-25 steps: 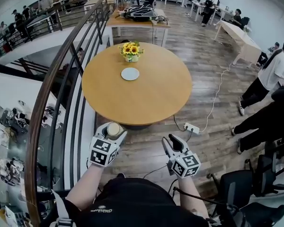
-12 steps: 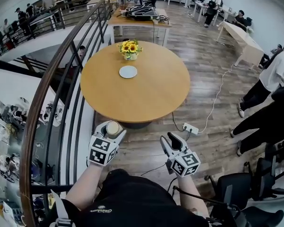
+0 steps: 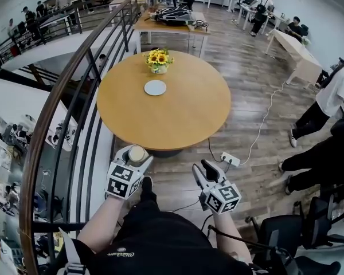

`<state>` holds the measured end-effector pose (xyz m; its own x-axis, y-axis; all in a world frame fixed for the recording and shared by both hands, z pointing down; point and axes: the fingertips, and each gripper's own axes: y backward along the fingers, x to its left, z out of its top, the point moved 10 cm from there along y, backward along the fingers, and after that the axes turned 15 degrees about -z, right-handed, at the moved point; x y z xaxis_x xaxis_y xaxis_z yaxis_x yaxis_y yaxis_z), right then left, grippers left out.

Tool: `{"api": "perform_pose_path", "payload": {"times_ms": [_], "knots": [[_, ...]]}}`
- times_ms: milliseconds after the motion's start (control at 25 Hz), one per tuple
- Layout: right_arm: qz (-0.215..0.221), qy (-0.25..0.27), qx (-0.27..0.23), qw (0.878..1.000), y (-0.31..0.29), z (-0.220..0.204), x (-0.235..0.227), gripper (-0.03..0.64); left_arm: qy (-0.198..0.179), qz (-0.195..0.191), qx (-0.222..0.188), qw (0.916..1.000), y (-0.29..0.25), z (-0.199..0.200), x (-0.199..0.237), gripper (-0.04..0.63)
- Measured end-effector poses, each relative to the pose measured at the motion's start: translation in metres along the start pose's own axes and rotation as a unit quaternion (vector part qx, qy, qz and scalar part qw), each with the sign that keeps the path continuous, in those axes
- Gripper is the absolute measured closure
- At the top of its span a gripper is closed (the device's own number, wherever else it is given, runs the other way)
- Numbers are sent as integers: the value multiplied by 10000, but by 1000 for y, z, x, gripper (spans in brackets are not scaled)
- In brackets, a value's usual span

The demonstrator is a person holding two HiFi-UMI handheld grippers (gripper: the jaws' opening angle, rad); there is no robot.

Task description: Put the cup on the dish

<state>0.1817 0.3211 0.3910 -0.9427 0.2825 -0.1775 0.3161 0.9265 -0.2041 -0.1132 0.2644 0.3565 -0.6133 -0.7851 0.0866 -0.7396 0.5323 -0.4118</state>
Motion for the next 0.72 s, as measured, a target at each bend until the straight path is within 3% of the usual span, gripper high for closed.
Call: {"api": "perform_pose_path", "payload": {"times_ms": [400, 720], "knots": [[-285, -145, 12, 9995, -55, 14, -27, 468, -30, -222, 76, 9997, -49, 23, 55, 342], [-335, -364, 0, 9988, -153, 32, -28, 465, -25, -283, 151, 9995, -84, 48, 149, 342]]}}
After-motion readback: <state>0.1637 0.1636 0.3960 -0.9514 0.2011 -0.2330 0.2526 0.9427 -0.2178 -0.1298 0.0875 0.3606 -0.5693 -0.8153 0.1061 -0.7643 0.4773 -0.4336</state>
